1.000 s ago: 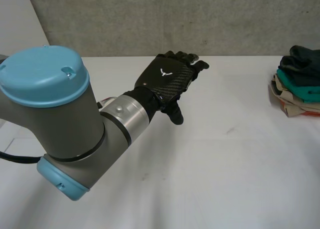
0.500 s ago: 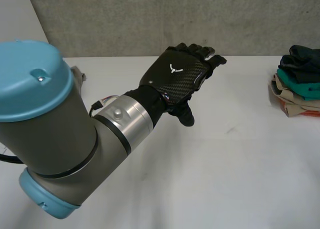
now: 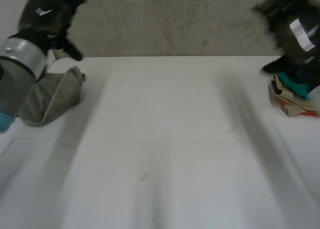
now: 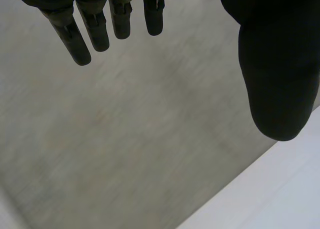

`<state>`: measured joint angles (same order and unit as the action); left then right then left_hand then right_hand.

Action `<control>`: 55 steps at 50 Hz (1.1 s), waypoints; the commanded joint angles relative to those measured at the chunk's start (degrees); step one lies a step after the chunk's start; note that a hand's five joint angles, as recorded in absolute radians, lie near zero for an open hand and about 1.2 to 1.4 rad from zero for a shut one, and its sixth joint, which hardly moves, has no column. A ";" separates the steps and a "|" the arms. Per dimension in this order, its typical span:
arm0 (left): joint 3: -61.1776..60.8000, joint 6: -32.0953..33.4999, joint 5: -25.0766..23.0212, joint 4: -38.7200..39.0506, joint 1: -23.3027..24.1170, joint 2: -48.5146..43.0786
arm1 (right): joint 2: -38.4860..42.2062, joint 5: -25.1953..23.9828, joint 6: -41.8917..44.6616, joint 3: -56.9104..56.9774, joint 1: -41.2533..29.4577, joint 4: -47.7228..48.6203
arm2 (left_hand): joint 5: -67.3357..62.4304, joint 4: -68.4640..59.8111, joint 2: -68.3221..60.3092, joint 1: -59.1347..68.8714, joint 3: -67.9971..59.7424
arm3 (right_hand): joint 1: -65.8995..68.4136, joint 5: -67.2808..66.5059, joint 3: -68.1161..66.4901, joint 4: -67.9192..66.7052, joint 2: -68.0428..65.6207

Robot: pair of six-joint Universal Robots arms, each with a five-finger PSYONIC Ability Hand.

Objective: Fold the laundry.

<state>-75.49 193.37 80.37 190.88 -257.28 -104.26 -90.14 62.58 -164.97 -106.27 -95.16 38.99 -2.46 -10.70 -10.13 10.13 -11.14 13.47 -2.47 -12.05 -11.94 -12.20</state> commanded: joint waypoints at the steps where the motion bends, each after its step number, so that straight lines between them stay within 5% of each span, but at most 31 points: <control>1: 3.77 7.27 -5.04 4.40 -14.37 -15.51 | 7.17 0.09 7.64 -3.33 -6.18 -7.69 | 2.46 0.70 0.13 -0.13 1.14 | -3.47 2.47 2.05 1.94 2.20; 12: 18.27 31.45 -7.41 6.52 -20.98 -41.01 | 14.38 1.67 15.99 -3.42 -6.36 -13.67 | 2.46 0.70 0.13 -0.13 1.14 | -3.47 2.47 2.05 1.94 2.20; 21: 23.55 29.09 -13.92 8.01 -21.25 -46.99 | 14.56 1.76 15.99 -4.12 -6.36 -13.76 | -3.11 -4.86 -5.44 5.44 -4.42 | -3.47 2.47 2.05 1.94 2.20; 24: 23.81 26.46 -14.36 8.98 -20.81 -46.91 | 14.56 1.76 15.99 -4.39 -6.36 -13.67 | -14.87 -16.63 -17.20 17.20 -16.19 | -3.47 2.47 2.05 1.94 2.20; 30: 23.90 20.47 -14.27 10.56 -19.58 -46.56 | 14.56 1.85 15.99 -4.92 -6.36 -13.76 | -67.47 -69.23 -69.80 69.80 -68.79 | -3.47 2.47 2.05 1.94 2.20; 34: 23.20 20.03 -13.40 10.56 -18.26 -45.86 | 14.56 1.85 15.99 -4.92 -6.36 -13.67 | -67.54 -69.30 -69.87 69.87 -68.86 | -3.47 2.47 2.05 1.94 2.20; 40: 16.45 16.79 -11.99 9.24 -14.31 -37.00 | 14.12 2.02 15.99 -4.56 -6.27 -13.67 | -67.54 -69.30 -69.87 69.87 -68.86 | -3.47 2.47 2.05 1.94 2.20; 43: 9.59 9.77 -12.16 9.16 -10.80 -27.25 | 13.86 2.63 15.99 -4.21 -6.00 -13.59 | -67.54 -69.30 -69.87 69.87 -68.86 | -3.47 2.47 2.05 1.94 2.20; 48: 0.72 -2.18 -12.34 8.98 0.17 -14.42 | 12.37 7.11 15.55 -3.25 -4.78 -13.76 | -67.54 -69.30 -69.87 69.87 -68.86 | -3.47 2.47 2.05 1.94 2.20; 55: -6.15 -3.97 -11.81 8.37 12.05 -11.57 | 10.52 10.28 15.20 -3.07 -4.60 -14.46 | -67.54 -69.30 -69.87 69.87 -68.86 | -3.47 2.47 2.05 1.94 2.20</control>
<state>-75.65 191.67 68.20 199.73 -256.03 -118.52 -77.93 69.97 -149.37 -109.57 -100.04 25.18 -51.67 -68.50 -67.44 61.56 -67.37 13.47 -2.47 -12.05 -11.94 -12.20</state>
